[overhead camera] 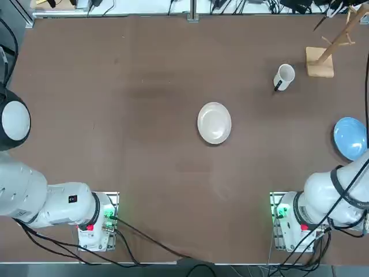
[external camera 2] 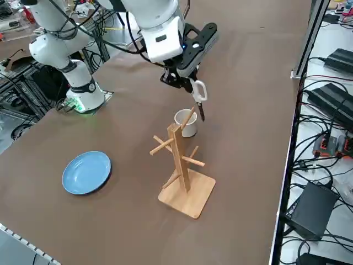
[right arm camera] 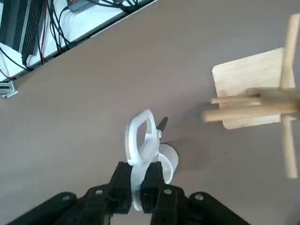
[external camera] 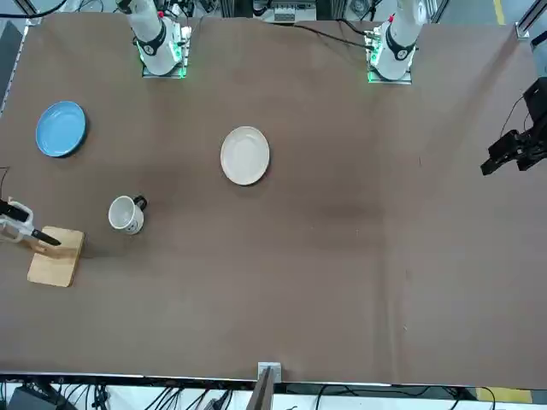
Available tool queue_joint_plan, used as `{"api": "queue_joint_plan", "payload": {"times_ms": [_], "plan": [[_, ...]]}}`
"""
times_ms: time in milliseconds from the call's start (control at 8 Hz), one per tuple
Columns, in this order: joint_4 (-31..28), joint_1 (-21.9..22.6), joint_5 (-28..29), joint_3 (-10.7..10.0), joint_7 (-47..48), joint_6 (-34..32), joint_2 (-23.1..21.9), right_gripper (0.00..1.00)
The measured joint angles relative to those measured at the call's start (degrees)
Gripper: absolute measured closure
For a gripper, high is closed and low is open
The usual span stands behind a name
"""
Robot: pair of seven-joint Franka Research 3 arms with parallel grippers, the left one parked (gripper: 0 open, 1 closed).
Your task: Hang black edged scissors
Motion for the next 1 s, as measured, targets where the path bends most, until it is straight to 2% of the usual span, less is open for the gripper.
{"api": "queue_joint_plan", "payload": {"times_ms": [375, 1000], "plan": [[3.0, -3.1, 2.1, 0.1, -2.5, -1.3, 3.0, 0.88], [3.3, -4.8, 3.0, 0.3, -4.2, -1.8, 4.1, 0.88]]}}
